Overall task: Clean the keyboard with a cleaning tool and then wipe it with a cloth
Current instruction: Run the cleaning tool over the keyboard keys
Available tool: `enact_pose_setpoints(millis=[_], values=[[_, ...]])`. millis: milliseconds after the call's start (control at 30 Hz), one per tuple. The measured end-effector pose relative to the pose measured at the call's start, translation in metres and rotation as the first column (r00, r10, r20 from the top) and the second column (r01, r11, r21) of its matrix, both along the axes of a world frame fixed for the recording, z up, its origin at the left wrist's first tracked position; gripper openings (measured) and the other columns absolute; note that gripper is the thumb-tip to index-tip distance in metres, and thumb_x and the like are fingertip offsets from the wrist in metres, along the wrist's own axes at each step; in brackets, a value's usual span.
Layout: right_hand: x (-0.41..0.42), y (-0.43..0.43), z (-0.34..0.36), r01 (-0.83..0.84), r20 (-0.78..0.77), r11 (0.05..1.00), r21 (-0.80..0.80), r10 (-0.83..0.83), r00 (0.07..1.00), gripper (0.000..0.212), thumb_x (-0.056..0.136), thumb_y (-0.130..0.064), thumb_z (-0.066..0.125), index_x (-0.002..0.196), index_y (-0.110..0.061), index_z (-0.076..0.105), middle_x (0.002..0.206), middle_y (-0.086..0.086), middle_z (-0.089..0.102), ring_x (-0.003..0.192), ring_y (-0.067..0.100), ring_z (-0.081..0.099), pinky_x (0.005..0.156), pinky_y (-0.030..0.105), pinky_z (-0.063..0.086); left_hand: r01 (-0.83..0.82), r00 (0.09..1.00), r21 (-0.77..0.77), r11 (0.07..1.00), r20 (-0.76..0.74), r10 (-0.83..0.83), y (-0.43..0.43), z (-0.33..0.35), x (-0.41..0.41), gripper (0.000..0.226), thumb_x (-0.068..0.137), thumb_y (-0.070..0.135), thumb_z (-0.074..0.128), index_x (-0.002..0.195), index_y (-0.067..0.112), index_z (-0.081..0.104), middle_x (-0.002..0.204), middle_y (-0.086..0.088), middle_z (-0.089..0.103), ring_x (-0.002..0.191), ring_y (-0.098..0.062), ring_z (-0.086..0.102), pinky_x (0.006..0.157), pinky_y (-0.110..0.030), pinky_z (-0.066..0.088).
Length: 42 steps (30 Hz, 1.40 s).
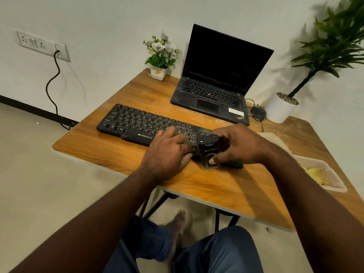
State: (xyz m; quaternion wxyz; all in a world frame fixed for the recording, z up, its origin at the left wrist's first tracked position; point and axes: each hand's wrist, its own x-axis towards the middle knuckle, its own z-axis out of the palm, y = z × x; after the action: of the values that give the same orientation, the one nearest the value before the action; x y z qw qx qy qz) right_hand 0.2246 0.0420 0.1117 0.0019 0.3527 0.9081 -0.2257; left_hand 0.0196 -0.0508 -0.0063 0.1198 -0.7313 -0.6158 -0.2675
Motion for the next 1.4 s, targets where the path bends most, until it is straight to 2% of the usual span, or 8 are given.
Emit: enact_pose_setpoints(millis=[167, 367, 467, 800, 1000, 1133, 1233, 1400], values=[[0.012, 0.013, -0.012, 0.230, -0.206, 0.961, 0.154, -0.196, 0.959, 0.038, 0.077, -0.024, 0.089, 0.105, -0.035, 0.067, 0.100, -0.014, 0.070, 0.099, 0.009, 0.067, 0.086, 0.034, 0.057, 0.008, 1.000, 0.008, 1.000, 0.010, -0.008, -0.001, 0.000, 0.000, 0.033, 0.095, 0.047, 0.060, 0.116, 0.027, 0.076, 0.107, 0.009, 0.068, 0.103, -0.016, 0.044, 0.079, -0.035, 0.034], [0.014, 0.014, -0.004, 0.115, -0.117, 0.992, 0.051, -0.108, 0.987, 0.035, 0.074, -0.024, 0.091, 0.098, -0.036, 0.070, 0.094, -0.015, 0.073, 0.089, -0.001, 0.068, 0.079, 0.028, 0.057, 0.008, 1.000, 0.034, 0.999, 0.003, -0.008, -0.001, 0.000, 0.000, 0.029, 0.093, 0.045, 0.065, 0.112, 0.026, 0.078, 0.102, 0.009, 0.068, 0.100, -0.017, 0.046, 0.076, -0.035, 0.035], [0.014, 0.014, -0.006, 0.154, -0.154, 0.982, 0.112, -0.136, 0.979, 0.035, 0.075, -0.024, 0.091, 0.099, -0.037, 0.068, 0.095, -0.015, 0.072, 0.092, 0.001, 0.067, 0.081, 0.029, 0.057, 0.008, 1.000, 0.032, 0.999, 0.007, -0.009, -0.001, -0.001, 0.000, 0.030, 0.093, 0.046, 0.064, 0.112, 0.027, 0.078, 0.102, 0.009, 0.068, 0.099, -0.016, 0.045, 0.075, -0.034, 0.033], [0.023, 0.004, -0.004, 0.073, -0.057, 0.997, -0.037, -0.075, 0.996, 0.040, 0.074, -0.025, 0.091, 0.107, -0.036, 0.071, 0.102, -0.015, 0.073, 0.095, 0.001, 0.067, 0.087, 0.033, 0.058, 0.009, 1.000, 0.025, 1.000, 0.011, -0.010, -0.003, 0.000, 0.002, 0.030, 0.092, 0.046, 0.066, 0.111, 0.025, 0.077, 0.100, 0.008, 0.067, 0.100, -0.016, 0.046, 0.076, -0.034, 0.034], [0.001, 0.016, -0.019, 0.380, -0.407, 0.924, 0.038, -0.333, 0.850, 0.042, 0.079, -0.023, 0.088, 0.114, -0.029, 0.067, 0.106, -0.011, 0.071, 0.100, 0.006, 0.067, 0.081, 0.025, 0.053, 0.002, 1.000, 0.001, 1.000, 0.005, -0.002, -0.005, 0.002, 0.003, 0.035, 0.089, 0.052, 0.066, 0.109, 0.025, 0.076, 0.100, 0.008, 0.065, 0.101, -0.015, 0.046, 0.078, -0.034, 0.036], [-0.014, 0.017, -0.037, 0.248, -0.320, 0.961, 0.119, -0.200, 0.926, 0.041, 0.077, -0.027, 0.089, 0.113, -0.032, 0.069, 0.104, -0.015, 0.072, 0.097, 0.003, 0.066, 0.082, 0.025, 0.056, -0.003, 1.000, -0.005, 1.000, 0.016, 0.003, -0.005, 0.001, 0.002, 0.035, 0.090, 0.055, 0.065, 0.108, 0.027, 0.076, 0.100, 0.010, 0.064, 0.101, -0.014, 0.044, 0.079, -0.034, 0.039], [-0.013, 0.030, -0.035, 0.434, -0.350, 0.871, 0.230, -0.342, 0.872, 0.049, 0.079, -0.027, 0.088, 0.123, -0.028, 0.066, 0.112, -0.009, 0.070, 0.102, 0.009, 0.064, 0.078, 0.022, 0.049, 0.003, 0.999, -0.004, 1.000, 0.033, -0.003, -0.005, 0.002, 0.002, 0.033, 0.089, 0.056, 0.067, 0.102, 0.027, 0.077, 0.097, 0.010, 0.064, 0.100, -0.014, 0.044, 0.079, -0.035, 0.040], [-0.020, 0.031, -0.031, 0.263, -0.276, 0.962, 0.075, -0.234, 0.932, 0.040, 0.075, -0.029, 0.091, 0.107, -0.037, 0.067, 0.100, -0.016, 0.071, 0.096, 0.004, 0.067, 0.076, 0.023, 0.052, 0.014, 0.999, 0.016, 1.000, 0.037, -0.015, -0.003, 0.001, 0.001, 0.030, 0.088, 0.055, 0.069, 0.097, 0.028, 0.076, 0.096, 0.011, 0.064, 0.098, -0.012, 0.043, 0.077, -0.033, 0.036]])
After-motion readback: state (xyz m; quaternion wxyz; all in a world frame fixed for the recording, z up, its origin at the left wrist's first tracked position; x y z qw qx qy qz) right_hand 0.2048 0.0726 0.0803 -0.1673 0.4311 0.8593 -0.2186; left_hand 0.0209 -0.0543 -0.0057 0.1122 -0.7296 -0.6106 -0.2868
